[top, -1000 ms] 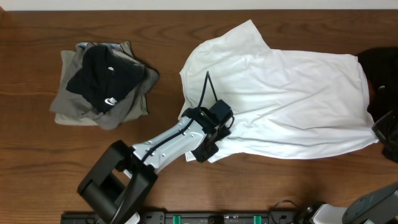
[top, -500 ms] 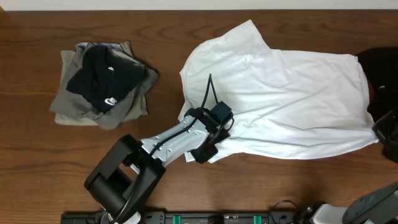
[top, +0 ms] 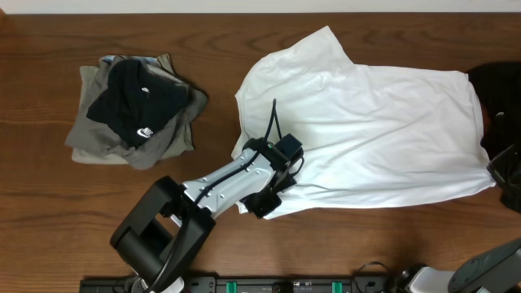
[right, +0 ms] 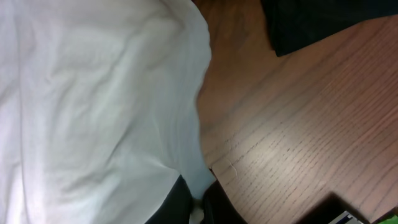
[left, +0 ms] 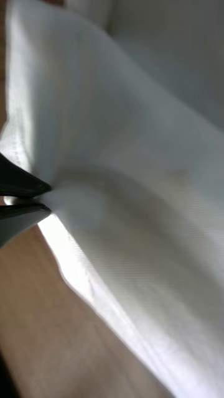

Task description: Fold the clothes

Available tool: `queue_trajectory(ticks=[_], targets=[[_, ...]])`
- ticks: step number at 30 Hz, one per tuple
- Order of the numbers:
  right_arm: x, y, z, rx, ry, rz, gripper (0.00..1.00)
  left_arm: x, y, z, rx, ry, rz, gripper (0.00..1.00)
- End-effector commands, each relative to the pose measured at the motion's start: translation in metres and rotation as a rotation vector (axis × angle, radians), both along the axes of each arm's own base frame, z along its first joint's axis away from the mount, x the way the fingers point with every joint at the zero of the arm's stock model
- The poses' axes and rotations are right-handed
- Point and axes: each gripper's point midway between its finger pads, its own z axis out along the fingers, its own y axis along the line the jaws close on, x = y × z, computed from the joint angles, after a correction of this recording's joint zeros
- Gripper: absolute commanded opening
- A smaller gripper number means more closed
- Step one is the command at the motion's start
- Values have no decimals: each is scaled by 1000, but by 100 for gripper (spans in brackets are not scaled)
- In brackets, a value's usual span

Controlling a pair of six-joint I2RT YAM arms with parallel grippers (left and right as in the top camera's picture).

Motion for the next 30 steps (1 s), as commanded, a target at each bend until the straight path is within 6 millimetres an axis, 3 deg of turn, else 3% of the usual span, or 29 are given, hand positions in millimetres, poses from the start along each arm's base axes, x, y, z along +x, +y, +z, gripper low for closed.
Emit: queue_trajectory(ticks=[1,5,11,14,18,25,30], targets=[[2,2,0,2,-3,-5,6,11,-12,24,-37,-42,34,6],[2,2,0,2,-3,-4,6,9,-11,35,-38,-35,35,6],[2,2,3,-11,-9,27,6,-11,-8,46,-44,42,78,6],[13,10,12,13,-82,90,6,-11,-8,60,-61,18,111,6],[36,27,38,82,-235,156,4,-5,-13,85,-150,-66,111,6],[50,16,51,61,-304,62,4,17,-31,125,-305,-224,-1,6],[63,4,56,30,-359,22,4,35,-45,129,-349,-303,-84,6]])
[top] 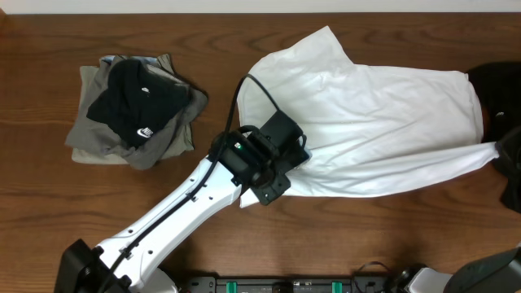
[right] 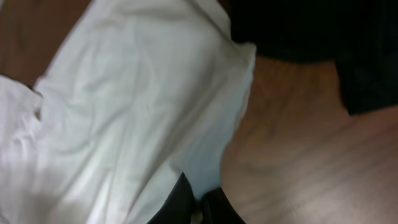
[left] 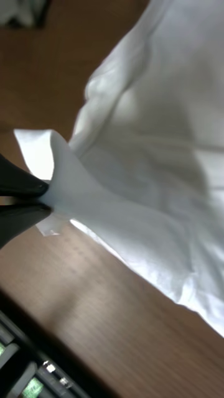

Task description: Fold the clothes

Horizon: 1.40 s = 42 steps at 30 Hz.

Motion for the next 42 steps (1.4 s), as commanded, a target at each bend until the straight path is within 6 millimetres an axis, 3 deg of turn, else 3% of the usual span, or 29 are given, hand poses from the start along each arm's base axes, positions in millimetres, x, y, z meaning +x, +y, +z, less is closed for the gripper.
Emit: queue_trajectory(ticks=[1,11,21,34,39,40,41,42], targets=[[10,-4,11,4,-50,-49,4,12,-8,3,-2,-64,-93,6],[27,-28,-5,8,-60,-167,4,77,-28,15,-14,-347,-116,6],[40,-40,-24,17,-57,-179,3,121,-31,25,-9,-509,-141,6],[37,-45,-30,1,-29,-194,4,166,-52,-9,2,-588,-191,6],[35,-43,-31,8,-18,-194,4,173,-48,-19,14,-580,-176,6],[35,-43,-31,8,-17,-194,4,172,-47,-21,19,-572,-177,9],[34,-42,-31,9,-16,-194,4,171,-46,-22,23,-564,-172,24],[34,-42,-31,10,-16,-194,4,171,-42,-21,27,-563,-141,51]])
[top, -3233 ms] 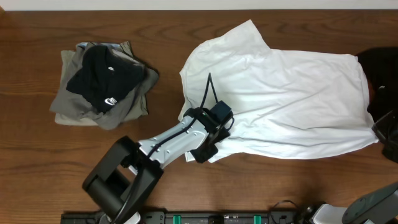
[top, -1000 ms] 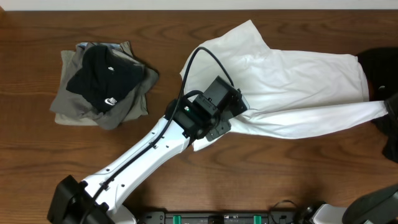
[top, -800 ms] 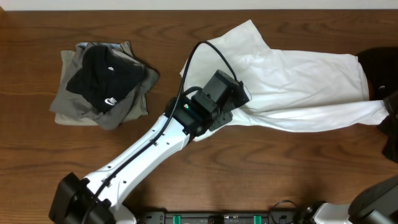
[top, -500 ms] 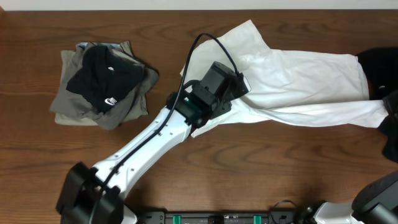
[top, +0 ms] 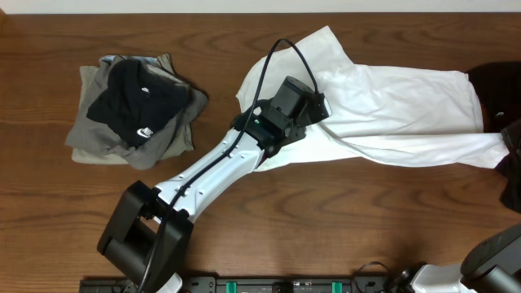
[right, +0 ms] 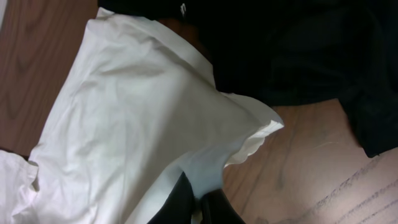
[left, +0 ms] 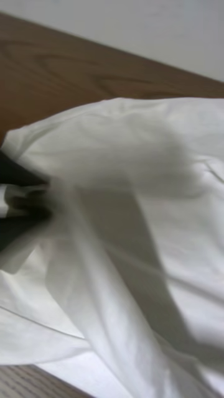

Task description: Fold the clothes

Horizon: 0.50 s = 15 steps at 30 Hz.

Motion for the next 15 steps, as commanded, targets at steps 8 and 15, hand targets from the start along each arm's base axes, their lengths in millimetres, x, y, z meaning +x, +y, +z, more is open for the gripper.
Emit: queue_trajectory(ticks=[8,15], targets=[[2,-1,3,-6,5,-3,4,-25,46,-7,-34,173,382,90],[2,-1,3,-7,4,-3,4,-83,57,-47,9,463,400,89]])
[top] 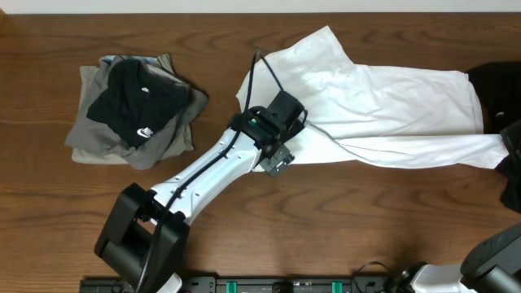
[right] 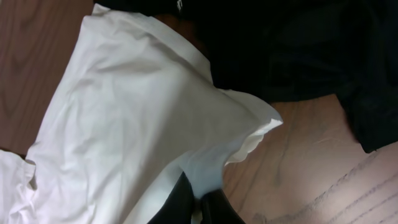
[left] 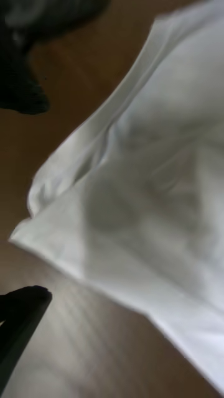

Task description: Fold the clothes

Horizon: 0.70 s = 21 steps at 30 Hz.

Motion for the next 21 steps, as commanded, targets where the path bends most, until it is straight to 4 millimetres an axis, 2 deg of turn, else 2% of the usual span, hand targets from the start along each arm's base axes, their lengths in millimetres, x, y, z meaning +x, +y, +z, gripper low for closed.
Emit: queue_trajectory(ticks=[1,6,11,15,18,21], targets=[[4,-2,4,-13,-6,-2,4,-15,1,-6,-54,67,73,90],[4,-2,4,-12,-5,-2,4,-17,20,-19,-35,100,132,90],[4,-2,4,-12,-4,-2,4,-2,45,-31,-44,119,223,90],[4,-2,4,-12,-5,-2,4,5,30,-41,-198,196,231,89],[3,-1,4,-9,-2,-2,4,-6,9,-41,-341,310,208,83],[3,-1,4,-9,-2,-2,4,-19,-4,-37,-433,404,191,70]])
